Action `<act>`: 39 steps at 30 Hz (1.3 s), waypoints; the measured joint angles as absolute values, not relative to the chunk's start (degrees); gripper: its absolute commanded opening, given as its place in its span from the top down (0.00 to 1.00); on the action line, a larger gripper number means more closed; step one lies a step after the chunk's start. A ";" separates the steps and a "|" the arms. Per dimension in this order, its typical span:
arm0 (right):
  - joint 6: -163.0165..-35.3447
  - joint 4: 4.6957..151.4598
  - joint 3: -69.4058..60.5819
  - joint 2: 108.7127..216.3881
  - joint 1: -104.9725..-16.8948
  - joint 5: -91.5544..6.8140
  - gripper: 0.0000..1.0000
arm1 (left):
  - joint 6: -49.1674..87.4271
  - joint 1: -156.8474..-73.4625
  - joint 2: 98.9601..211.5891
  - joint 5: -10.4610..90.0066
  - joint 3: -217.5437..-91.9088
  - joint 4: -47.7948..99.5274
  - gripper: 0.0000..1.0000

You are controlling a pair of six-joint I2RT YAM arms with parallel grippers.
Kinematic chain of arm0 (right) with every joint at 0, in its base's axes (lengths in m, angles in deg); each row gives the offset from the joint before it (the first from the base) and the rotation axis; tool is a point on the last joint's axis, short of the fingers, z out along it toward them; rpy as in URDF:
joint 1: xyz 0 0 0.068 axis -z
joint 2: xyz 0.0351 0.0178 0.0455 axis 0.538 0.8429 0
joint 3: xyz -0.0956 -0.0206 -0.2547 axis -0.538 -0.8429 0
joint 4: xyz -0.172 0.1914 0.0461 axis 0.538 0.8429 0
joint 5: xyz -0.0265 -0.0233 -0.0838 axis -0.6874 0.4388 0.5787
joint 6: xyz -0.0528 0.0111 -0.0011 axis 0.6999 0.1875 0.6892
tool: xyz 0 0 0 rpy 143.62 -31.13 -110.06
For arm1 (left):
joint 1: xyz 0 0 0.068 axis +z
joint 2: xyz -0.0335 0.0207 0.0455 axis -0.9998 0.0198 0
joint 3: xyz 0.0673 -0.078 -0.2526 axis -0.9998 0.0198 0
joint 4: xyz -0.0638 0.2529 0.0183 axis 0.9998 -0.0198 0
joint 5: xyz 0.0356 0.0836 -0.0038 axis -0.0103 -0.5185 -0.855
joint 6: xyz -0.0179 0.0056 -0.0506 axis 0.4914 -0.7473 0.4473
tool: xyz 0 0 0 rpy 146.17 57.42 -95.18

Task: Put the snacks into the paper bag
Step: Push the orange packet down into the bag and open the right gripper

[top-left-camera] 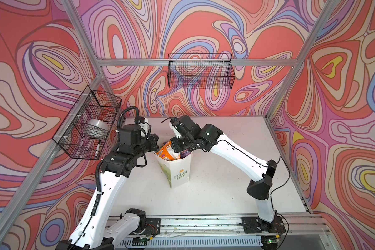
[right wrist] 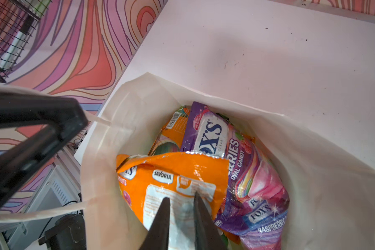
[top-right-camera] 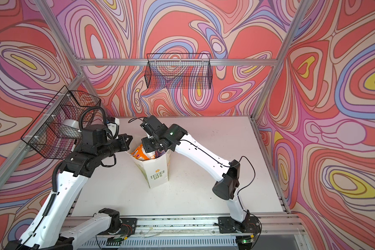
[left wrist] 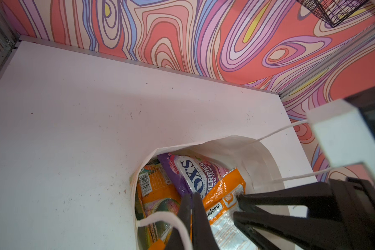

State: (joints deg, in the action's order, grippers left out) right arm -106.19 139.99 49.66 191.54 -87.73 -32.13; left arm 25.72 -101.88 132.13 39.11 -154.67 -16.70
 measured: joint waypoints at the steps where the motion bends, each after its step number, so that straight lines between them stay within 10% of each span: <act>1: -106.12 139.96 49.53 191.85 -87.73 -32.13 0.75 | 25.72 -101.88 132.13 39.13 -154.67 -16.70 0.94; 22: -108.81 140.38 47.89 198.54 -84.65 -34.71 0.40 | 25.72 -101.88 132.09 38.89 -154.67 -16.75 0.94; 31: -106.41 142.37 52.35 197.42 -84.65 -35.69 0.01 | 25.72 -101.88 132.09 38.72 -154.67 -16.75 0.94; 39: -103.17 142.41 57.42 187.13 -84.69 -31.21 0.02 | 25.72 -101.88 132.11 38.72 -154.67 -16.75 0.94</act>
